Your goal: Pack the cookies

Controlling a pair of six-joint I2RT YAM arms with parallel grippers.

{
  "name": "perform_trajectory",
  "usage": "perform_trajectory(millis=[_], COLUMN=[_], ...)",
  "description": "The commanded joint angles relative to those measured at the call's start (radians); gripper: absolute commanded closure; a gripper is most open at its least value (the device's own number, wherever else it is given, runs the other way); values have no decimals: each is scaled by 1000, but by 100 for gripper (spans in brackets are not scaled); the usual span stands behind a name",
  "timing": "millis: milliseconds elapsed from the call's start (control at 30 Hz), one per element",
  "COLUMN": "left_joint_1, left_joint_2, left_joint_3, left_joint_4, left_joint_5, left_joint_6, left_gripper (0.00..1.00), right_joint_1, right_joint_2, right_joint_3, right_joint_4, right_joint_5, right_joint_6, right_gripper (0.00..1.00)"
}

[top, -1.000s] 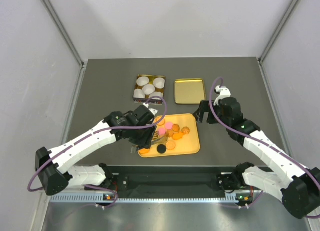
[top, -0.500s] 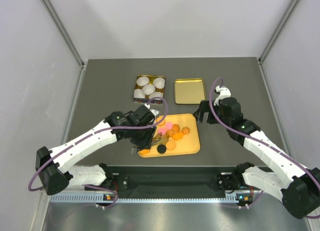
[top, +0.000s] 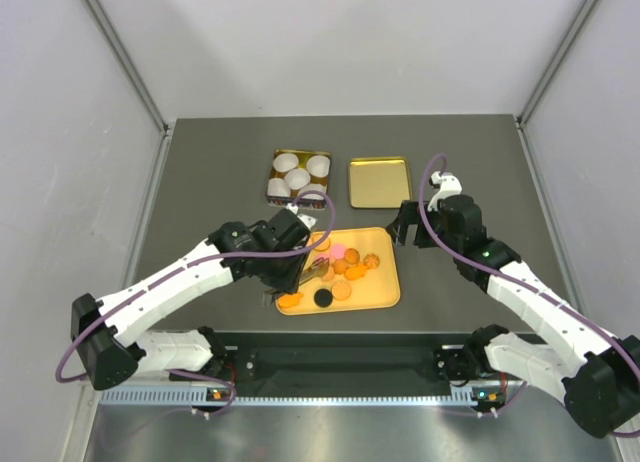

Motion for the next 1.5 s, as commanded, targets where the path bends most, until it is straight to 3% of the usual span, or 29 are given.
perform_trajectory(millis=[0,133,333,1467], left_joint_1=[-3,-3,-3,-38], left_joint_2=[-18,-15,3,44], left_joint_3=[49,43,29,46], left_joint_4=[-19,-19,-19,-19], left_joint_5=[-18,-12,-4,-2], left_joint_6=[17,24,33,44], left_gripper=[66,64,51,51], right_joint_1=[-9,-9,-9,-9], right_joint_2=[-17,-18,-15,-26], right_joint_3=[-6,-4,-3,-7], right_joint_4=[35,35,33,35], right_joint_5=[7,7,7,8], right_joint_6=[-10,-11,-10,-11], right_gripper=[0,0,0,0])
